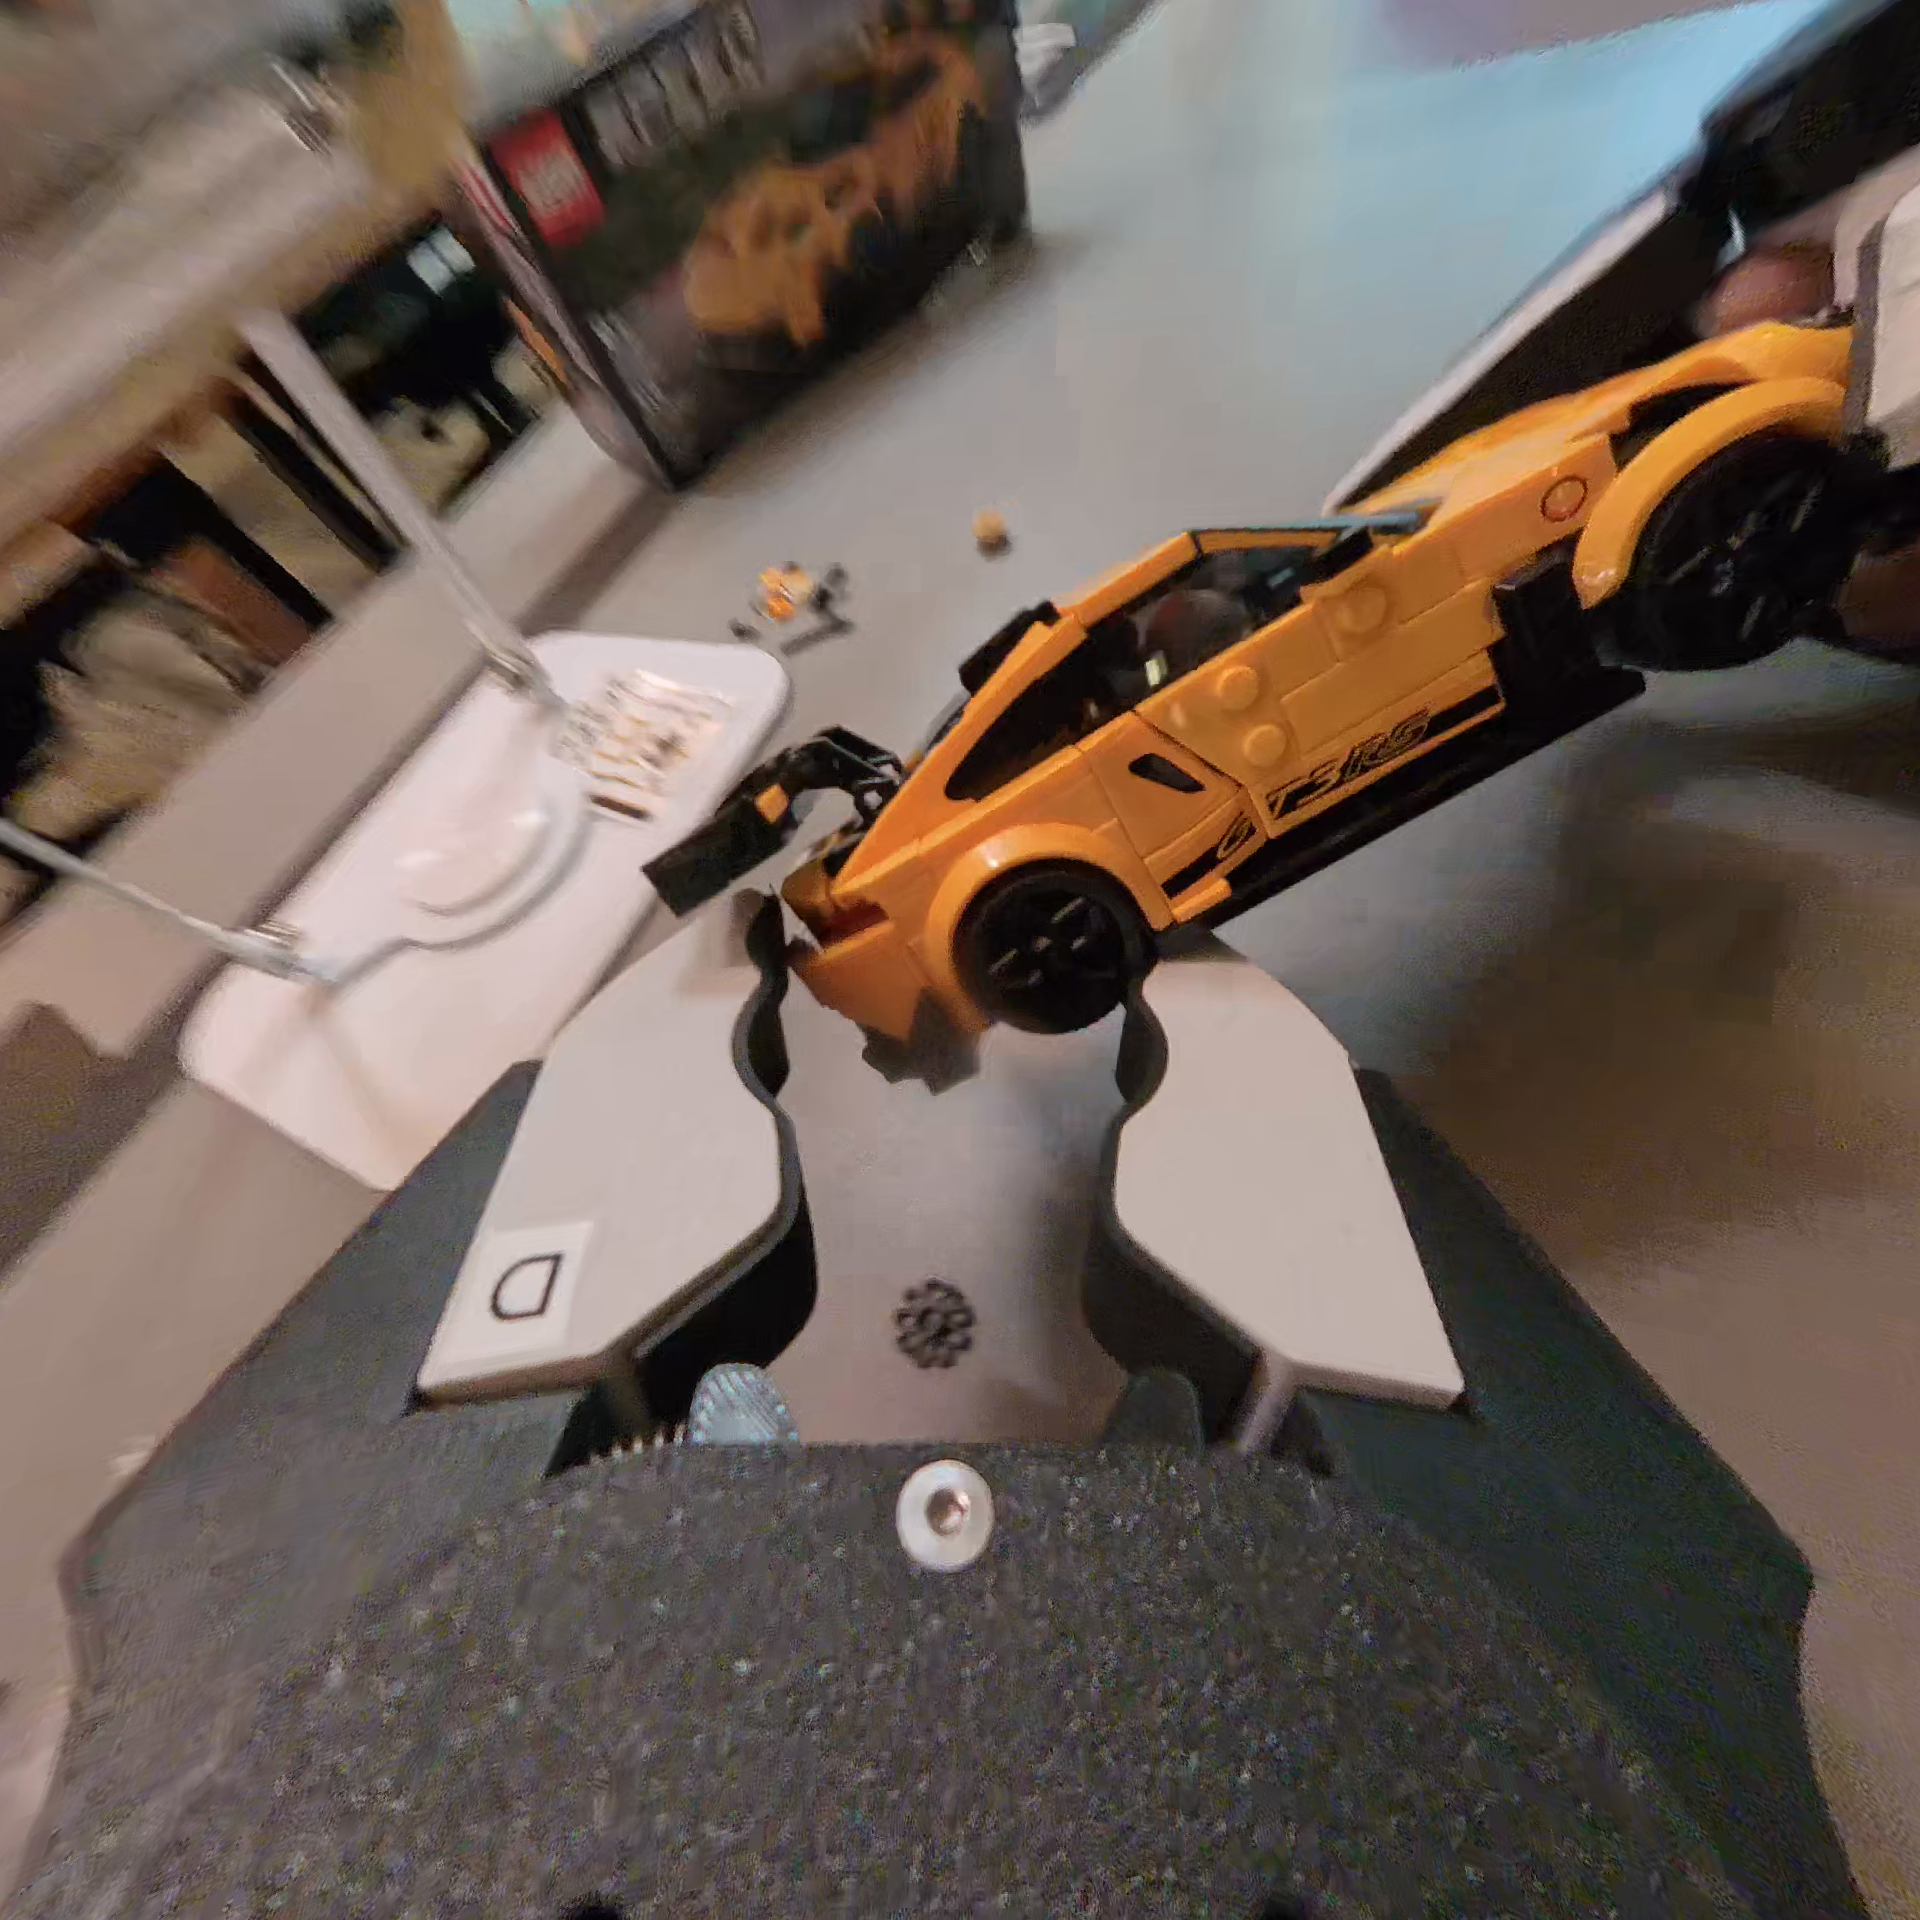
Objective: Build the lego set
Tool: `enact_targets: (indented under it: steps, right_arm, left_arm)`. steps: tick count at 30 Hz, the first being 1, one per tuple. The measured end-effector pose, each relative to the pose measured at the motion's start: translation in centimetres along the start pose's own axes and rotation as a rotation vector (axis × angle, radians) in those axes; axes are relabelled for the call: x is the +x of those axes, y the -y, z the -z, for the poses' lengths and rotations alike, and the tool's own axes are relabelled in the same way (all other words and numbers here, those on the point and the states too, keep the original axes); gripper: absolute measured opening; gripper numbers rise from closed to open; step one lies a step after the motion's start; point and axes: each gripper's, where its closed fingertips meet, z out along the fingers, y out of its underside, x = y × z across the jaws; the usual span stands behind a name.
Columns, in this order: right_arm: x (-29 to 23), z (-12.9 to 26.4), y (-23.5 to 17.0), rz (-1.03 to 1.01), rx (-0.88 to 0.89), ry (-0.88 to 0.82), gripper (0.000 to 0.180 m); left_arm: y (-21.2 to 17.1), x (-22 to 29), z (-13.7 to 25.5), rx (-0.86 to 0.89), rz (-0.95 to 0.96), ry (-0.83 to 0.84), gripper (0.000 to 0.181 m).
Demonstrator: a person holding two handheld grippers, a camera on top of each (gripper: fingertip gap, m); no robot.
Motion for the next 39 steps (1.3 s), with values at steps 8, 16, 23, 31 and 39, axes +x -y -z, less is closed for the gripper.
enact_targets:
  steps: [8,16,23,31,39]
  right_arm:
    - [-4.6,-0.8,4.0,0.061,0.308,0.252,0.084]
    - [-8.7,-0.5,6.6,0.045,0.453,0.529,0.084]
    - [-9.1,-0.1,6.8,-0.010,0.442,0.633,0.084]
    - [-8.7,-0.6,6.4,-0.025,0.398,0.633,0.084]
    - [-9.2,-0.5,6.1,-0.021,0.385,0.682,0.084]
  left_arm:
    - [5.9,-2.8,5.8,0.101,-0.231,0.259,0.063]
    - [11.9,-3.4,10.8,0.045,-0.483,0.415,0.063]
    - [13.2,-2.9,11.6,-0.039,-0.562,0.450,0.063]
    - [12.4,-3.1,11.7,-0.078,-0.542,0.486,0.063]
    - [12.5,-2.5,12.4,-0.090,-0.553,0.522,0.063]
